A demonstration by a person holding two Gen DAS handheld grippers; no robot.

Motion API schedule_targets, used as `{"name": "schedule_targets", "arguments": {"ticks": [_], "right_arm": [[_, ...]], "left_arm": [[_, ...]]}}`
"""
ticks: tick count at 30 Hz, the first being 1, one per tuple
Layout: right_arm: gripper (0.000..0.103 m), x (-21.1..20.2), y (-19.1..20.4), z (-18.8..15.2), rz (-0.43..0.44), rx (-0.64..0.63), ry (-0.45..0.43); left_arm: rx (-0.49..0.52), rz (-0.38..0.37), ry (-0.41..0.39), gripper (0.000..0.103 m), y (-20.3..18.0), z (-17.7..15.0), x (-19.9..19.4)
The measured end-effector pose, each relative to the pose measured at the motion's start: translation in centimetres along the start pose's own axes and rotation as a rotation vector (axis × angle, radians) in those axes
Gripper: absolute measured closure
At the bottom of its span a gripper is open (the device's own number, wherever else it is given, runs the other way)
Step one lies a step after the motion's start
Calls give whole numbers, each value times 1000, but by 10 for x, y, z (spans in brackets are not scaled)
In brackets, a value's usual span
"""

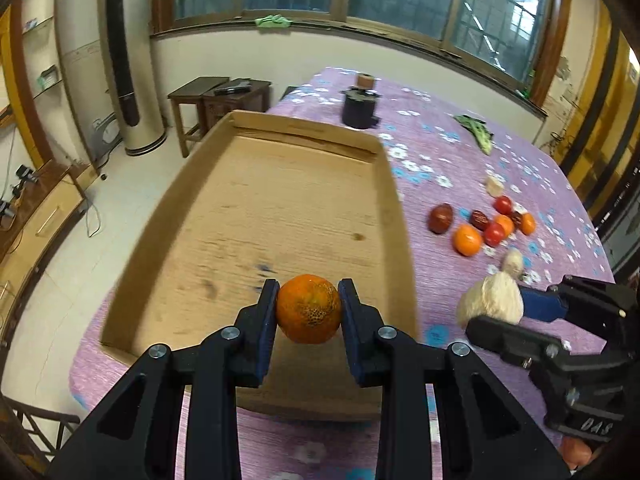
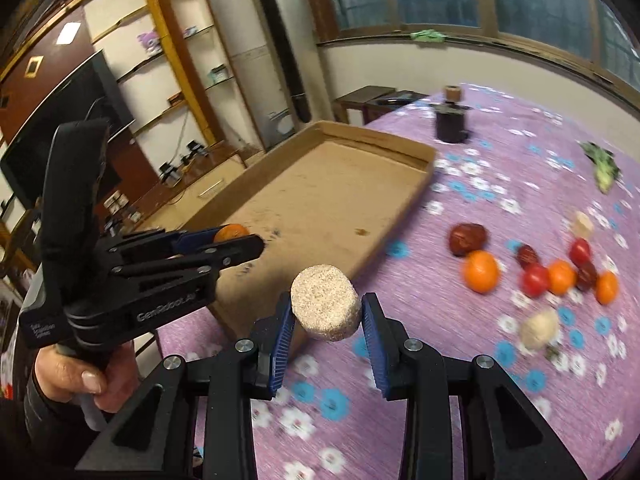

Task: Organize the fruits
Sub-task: 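Carry the orange and the beige cake in both tools over the cardboard tray, then open the left tool to drop the orange while the right tool drops the cake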

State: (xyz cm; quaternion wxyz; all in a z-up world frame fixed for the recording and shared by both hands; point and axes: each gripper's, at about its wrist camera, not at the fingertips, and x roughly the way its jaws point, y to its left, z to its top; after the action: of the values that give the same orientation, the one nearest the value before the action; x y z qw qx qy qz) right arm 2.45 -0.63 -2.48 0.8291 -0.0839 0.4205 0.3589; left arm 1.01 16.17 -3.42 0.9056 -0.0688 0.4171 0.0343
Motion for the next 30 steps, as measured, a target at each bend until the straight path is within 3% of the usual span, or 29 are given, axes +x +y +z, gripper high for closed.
{"name": "schedule_targets", "arguments": {"ticks": [7,13,20,22,24,26,30], "right_arm": [[69,51,36,14,53,-100,80],[69,87,47,10,48,-150,167],[67,102,49,7,33,-183,217],[58,100,51,7,31,-190,211],[51,96,51,7,27,-195,196],[50,90,49,7,23,-197,181],[50,70,41,7,28,-175,144]], "left_arm": [[-13,16,55,76,24,4,19],[-6,26,116,76,29,-3,39],[-3,47,136,74,27,-7,45],[-8,62,135,73,29,-7,44],[-21,68,126,63,33,-6,38],[-31,68,108,52,35,-6,30],[-37,61,75,49,33,-3,14]]}}
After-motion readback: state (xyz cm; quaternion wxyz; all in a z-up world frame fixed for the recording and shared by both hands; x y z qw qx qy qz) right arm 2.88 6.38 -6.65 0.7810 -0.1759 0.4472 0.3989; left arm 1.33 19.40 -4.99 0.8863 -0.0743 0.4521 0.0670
